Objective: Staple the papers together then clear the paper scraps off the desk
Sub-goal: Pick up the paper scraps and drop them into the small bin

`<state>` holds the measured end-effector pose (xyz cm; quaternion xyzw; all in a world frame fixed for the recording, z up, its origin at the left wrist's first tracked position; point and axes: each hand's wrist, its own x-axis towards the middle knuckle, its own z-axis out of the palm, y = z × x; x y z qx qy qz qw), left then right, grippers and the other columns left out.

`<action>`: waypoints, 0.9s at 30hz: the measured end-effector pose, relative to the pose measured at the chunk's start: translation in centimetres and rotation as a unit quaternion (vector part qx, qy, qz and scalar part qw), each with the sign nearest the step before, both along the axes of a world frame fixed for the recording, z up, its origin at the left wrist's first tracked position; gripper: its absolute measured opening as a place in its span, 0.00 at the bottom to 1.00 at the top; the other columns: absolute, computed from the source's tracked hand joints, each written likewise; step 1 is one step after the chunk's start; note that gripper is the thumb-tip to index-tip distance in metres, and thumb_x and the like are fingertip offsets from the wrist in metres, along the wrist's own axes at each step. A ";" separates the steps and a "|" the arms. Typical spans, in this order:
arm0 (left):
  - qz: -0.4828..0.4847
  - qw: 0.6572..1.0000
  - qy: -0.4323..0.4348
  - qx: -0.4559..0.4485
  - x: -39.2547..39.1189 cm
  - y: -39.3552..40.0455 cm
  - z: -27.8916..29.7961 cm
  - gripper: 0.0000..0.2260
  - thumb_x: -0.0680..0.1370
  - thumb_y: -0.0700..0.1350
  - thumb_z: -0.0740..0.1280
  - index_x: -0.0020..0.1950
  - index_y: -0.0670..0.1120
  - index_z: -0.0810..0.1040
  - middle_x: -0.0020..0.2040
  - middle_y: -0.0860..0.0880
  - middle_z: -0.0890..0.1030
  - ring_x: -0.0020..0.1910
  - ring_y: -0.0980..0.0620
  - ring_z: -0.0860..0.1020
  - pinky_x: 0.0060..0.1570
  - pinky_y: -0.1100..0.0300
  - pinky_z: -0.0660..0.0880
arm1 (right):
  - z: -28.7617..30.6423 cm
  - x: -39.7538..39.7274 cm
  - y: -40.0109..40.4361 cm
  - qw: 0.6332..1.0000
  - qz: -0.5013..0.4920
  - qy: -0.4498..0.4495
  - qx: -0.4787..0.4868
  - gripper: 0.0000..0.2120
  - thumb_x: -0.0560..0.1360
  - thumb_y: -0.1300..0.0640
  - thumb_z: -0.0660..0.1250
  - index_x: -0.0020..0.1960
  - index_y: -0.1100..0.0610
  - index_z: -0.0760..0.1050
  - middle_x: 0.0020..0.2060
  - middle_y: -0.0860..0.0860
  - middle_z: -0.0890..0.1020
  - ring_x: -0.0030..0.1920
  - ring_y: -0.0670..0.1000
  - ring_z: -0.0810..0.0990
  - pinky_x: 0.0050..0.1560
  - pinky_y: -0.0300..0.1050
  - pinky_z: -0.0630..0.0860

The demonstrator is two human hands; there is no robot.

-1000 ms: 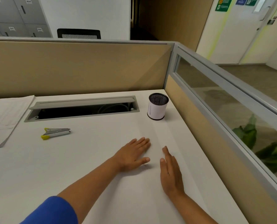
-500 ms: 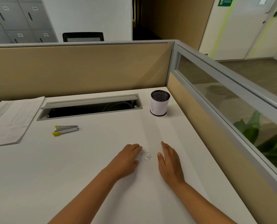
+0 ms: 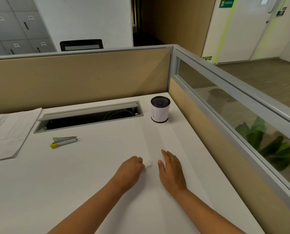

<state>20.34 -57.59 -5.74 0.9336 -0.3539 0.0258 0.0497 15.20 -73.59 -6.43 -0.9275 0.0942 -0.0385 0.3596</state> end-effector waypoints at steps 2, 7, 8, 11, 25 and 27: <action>0.024 0.997 0.046 -0.056 -0.1 -0.2 0.1 0.06 0.62 0.36 0.76 0.31 0.45 0.82 0.29 0.51 0.79 0.29 0.52 0.77 0.26 0.67 0.71 | 0.0 0.0 -0.1 1.000 0.003 0.001 -0.003 0.27 0.77 0.46 0.47 0.74 0.54 0.58 0.73 0.51 0.63 0.74 0.50 0.58 0.74 0.43 0.52; 0.186 0.949 0.100 -0.233 -0.5 -0.1 0.9 0.08 0.74 0.34 0.64 0.45 0.40 0.83 0.45 0.46 0.84 0.46 0.48 0.80 0.45 0.66 0.69 | -0.2 0.1 -0.4 0.999 0.019 -0.009 -0.026 0.21 0.80 0.55 0.53 0.73 0.55 0.60 0.72 0.52 0.65 0.74 0.50 0.58 0.75 0.42 0.53; 0.213 0.940 0.095 -0.248 -0.6 0.0 1.1 0.08 0.74 0.34 0.64 0.47 0.40 0.83 0.47 0.46 0.84 0.48 0.49 0.80 0.47 0.66 0.69 | -0.3 0.2 -0.4 0.999 0.023 -0.013 -0.028 0.21 0.80 0.55 0.54 0.72 0.56 0.61 0.72 0.52 0.66 0.73 0.51 0.59 0.75 0.43 0.55; 0.243 0.938 0.096 -0.227 -1.1 -0.2 1.1 0.10 0.77 0.37 0.61 0.53 0.39 0.81 0.51 0.45 0.82 0.53 0.46 0.78 0.50 0.63 0.69 | -0.4 0.3 -0.2 0.999 0.025 -0.029 -0.034 0.20 0.80 0.58 0.54 0.70 0.59 0.65 0.69 0.55 0.69 0.72 0.53 0.63 0.74 0.46 0.58; 0.310 0.935 0.156 -0.072 -2.9 -6.1 2.4 0.07 0.80 0.40 0.57 0.53 0.40 0.74 0.59 0.43 0.70 0.56 0.48 0.68 0.47 0.62 0.68 | -0.3 0.0 -0.2 0.999 0.008 -0.043 -0.014 0.19 0.79 0.58 0.55 0.69 0.58 0.66 0.68 0.53 0.70 0.70 0.51 0.65 0.71 0.42 0.60; 0.303 0.939 0.150 -0.058 -2.9 -6.5 2.8 0.08 0.79 0.35 0.55 0.50 0.41 0.74 0.58 0.42 0.70 0.52 0.48 0.68 0.45 0.62 0.67 | -0.4 0.0 -0.2 0.999 0.008 -0.039 -0.014 0.19 0.80 0.57 0.54 0.70 0.57 0.65 0.69 0.52 0.69 0.71 0.50 0.64 0.72 0.41 0.59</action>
